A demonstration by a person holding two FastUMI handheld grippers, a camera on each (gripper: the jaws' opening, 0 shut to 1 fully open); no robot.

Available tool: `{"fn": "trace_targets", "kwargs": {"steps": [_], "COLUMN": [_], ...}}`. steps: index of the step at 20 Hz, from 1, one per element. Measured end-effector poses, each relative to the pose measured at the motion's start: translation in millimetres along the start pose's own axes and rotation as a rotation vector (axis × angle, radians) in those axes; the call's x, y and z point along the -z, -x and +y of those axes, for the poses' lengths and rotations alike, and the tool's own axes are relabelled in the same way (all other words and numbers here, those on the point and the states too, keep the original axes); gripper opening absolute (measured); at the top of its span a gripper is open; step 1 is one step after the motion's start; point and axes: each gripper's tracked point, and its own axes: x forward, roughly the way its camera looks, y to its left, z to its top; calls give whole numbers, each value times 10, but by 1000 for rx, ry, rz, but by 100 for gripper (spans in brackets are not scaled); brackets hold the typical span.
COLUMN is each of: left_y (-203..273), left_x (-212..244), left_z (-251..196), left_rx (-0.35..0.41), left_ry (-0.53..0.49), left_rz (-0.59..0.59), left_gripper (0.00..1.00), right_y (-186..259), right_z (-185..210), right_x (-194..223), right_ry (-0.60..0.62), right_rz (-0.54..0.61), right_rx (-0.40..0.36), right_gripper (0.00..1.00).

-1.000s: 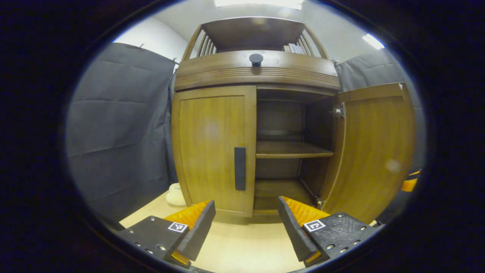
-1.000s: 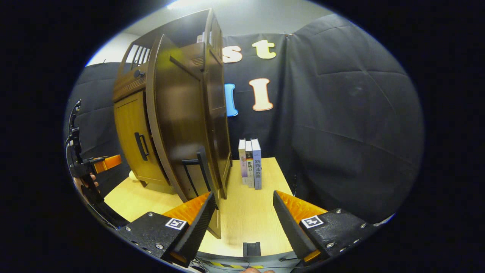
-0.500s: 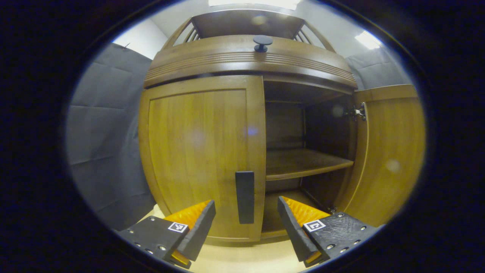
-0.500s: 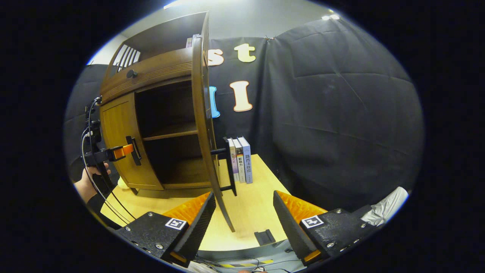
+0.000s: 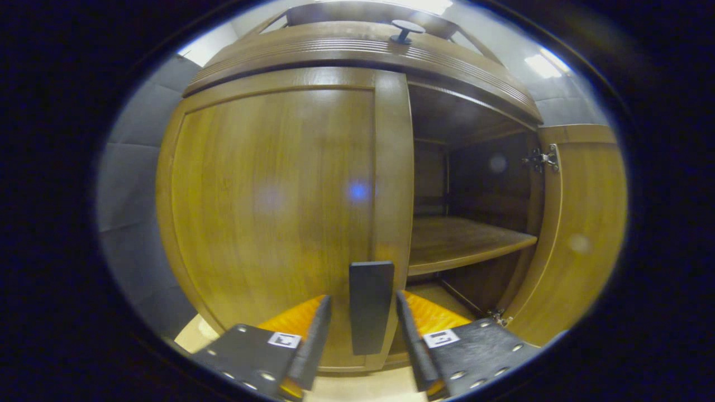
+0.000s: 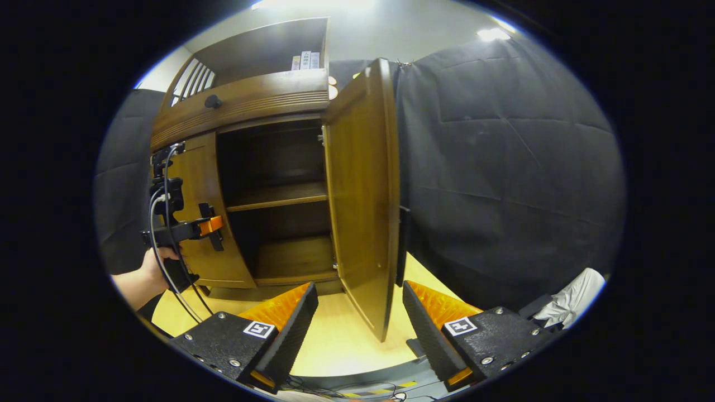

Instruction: Open the right door of the double-door shoe cabinet with the right hand, and open the left door with the left hand.

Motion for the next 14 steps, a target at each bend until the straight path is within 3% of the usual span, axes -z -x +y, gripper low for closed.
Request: {"fn": "trace_targets", "kwargs": {"steps": [4,5,6,7,14], "left_y": [-27,-4,-26,-5,221], "left_x": [-14,-22,-18,-11,22], "left_z": [-61,-37,-33,-49,-33], "left_rx": [22,19,16,20,28], "left_ry": [-9,-23,-11,2,39], "left_rz": [-7,-13,-15,-16,-19], "left_gripper": [36,36,22,17,29], "right_y": [11,21,22,21,-144], "right_z": [180,219,261,283,429], "right_x": [73,73,54,51,6], "right_ry": [4,-1,-7,-13,-37], "right_rz": [1,-2,-9,-16,-36], "right_rx": [-16,-18,-20,-20,-64], "right_gripper": [92,92,92,94,92]}}
